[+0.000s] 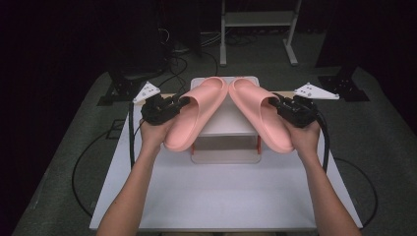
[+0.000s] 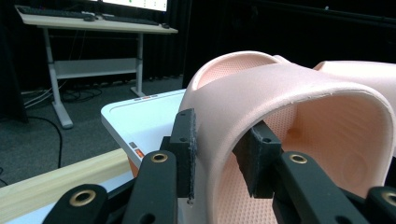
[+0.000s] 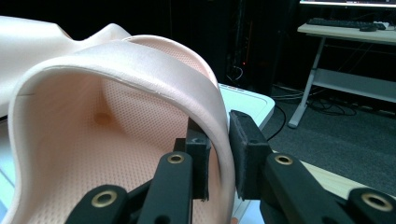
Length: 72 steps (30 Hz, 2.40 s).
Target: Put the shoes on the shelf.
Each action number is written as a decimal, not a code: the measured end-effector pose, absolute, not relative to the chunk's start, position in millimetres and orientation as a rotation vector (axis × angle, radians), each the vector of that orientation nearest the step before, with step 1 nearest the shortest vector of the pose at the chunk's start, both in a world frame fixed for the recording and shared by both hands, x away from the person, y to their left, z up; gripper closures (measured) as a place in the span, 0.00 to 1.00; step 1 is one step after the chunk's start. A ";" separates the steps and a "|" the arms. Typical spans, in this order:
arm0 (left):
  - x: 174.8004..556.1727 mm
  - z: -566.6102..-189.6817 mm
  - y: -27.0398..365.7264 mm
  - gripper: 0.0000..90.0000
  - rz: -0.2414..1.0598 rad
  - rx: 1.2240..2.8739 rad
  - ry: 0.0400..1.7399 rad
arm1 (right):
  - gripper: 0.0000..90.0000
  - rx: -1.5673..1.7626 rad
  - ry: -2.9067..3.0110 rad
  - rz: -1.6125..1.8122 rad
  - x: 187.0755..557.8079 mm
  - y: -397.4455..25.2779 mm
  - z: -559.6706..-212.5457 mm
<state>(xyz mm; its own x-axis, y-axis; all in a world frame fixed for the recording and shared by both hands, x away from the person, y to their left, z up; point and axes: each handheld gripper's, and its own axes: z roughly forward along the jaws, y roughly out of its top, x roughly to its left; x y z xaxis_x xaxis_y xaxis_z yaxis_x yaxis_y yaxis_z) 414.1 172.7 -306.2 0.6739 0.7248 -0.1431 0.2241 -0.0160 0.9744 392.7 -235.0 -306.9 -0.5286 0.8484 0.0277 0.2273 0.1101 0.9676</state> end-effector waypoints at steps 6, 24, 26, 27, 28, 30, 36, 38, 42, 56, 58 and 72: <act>422.2 -305.1 169.8 0.77 0.480 1.582 0.822 | 0.86 1.060 1.832 1.425 400.6 -233.4 -306.1; 440.3 -304.0 161.5 0.74 0.486 1.570 0.889 | 0.84 1.138 1.810 1.432 418.6 -227.5 -306.1; 441.1 -304.0 161.4 0.73 0.481 1.562 0.895 | 0.84 1.140 1.811 1.429 419.7 -225.7 -305.3; 441.6 -303.9 161.2 0.73 0.481 1.559 0.898 | 0.83 1.143 1.810 1.432 420.6 -224.5 -304.8; 442.7 -304.1 161.4 0.72 0.481 1.560 0.897 | 0.83 1.145 1.808 1.432 421.8 -222.6 -304.1; 443.1 -304.3 161.2 0.71 0.479 1.558 0.900 | 0.82 1.153 1.806 1.440 423.2 -221.1 -304.0; 445.8 -305.5 159.4 0.69 0.474 1.547 0.917 | 0.81 1.164 1.802 1.434 425.7 -216.4 -304.0; 446.3 -305.5 159.1 0.68 0.472 1.545 0.919 | 0.81 1.169 1.798 1.433 426.1 -215.6 -304.0; 446.8 -305.0 157.3 0.67 0.466 1.535 0.924 | 0.81 1.181 1.792 1.438 427.5 -214.5 -304.1; 451.7 -305.9 150.6 0.64 0.442 1.539 0.947 | 0.78 1.223 1.786 1.432 430.1 -212.4 -303.7; 452.7 -306.5 151.1 0.63 0.434 1.539 0.956 | 0.78 1.227 1.785 1.428 430.9 -211.2 -304.0; 458.1 -312.3 145.2 0.57 0.390 1.543 0.985 | 0.75 1.240 1.819 1.412 437.0 -198.9 -307.7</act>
